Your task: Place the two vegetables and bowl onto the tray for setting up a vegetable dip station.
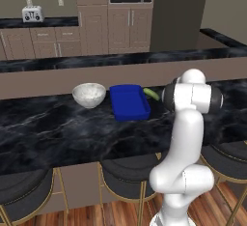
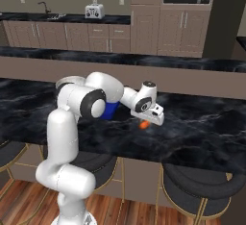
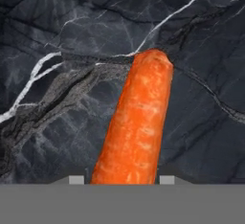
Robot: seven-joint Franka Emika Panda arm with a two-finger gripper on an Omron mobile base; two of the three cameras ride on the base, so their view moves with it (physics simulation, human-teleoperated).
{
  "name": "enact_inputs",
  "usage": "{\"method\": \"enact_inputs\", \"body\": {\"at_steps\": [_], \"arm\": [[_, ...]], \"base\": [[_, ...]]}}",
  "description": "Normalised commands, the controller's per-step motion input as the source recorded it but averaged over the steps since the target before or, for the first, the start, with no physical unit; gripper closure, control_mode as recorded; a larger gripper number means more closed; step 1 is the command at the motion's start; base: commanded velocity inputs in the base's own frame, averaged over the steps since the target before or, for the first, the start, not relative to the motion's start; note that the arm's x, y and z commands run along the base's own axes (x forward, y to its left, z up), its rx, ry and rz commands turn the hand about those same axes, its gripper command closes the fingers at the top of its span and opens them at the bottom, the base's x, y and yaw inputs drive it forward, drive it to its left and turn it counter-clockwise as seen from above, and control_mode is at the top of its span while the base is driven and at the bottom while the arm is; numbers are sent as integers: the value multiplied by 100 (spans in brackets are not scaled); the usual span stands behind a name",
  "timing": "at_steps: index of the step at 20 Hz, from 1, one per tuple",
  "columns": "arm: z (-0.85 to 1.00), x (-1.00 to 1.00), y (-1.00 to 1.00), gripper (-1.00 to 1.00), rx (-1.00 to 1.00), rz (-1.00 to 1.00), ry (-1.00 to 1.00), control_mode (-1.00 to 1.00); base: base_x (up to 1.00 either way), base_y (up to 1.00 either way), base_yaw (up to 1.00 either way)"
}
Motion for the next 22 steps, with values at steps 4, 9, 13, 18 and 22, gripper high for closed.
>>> {"method": "enact_inputs", "body": {"at_steps": [4, 9, 13, 18, 22], "arm": [[48, -2, 7, 100, 0, -17, -1, -100], [49, -15, 45, 100, -1, -16, 0, -100], [44, -22, 48, 100, -1, -16, 0, -100], [42, -24, 38, 100, 0, -19, 0, -100], [44, -2, 46, 100, 0, -23, 0, -100]], "base": [[0, 0, 0], [0, 0, 0], [0, 0, 0], [0, 0, 0], [0, 0, 0]]}}
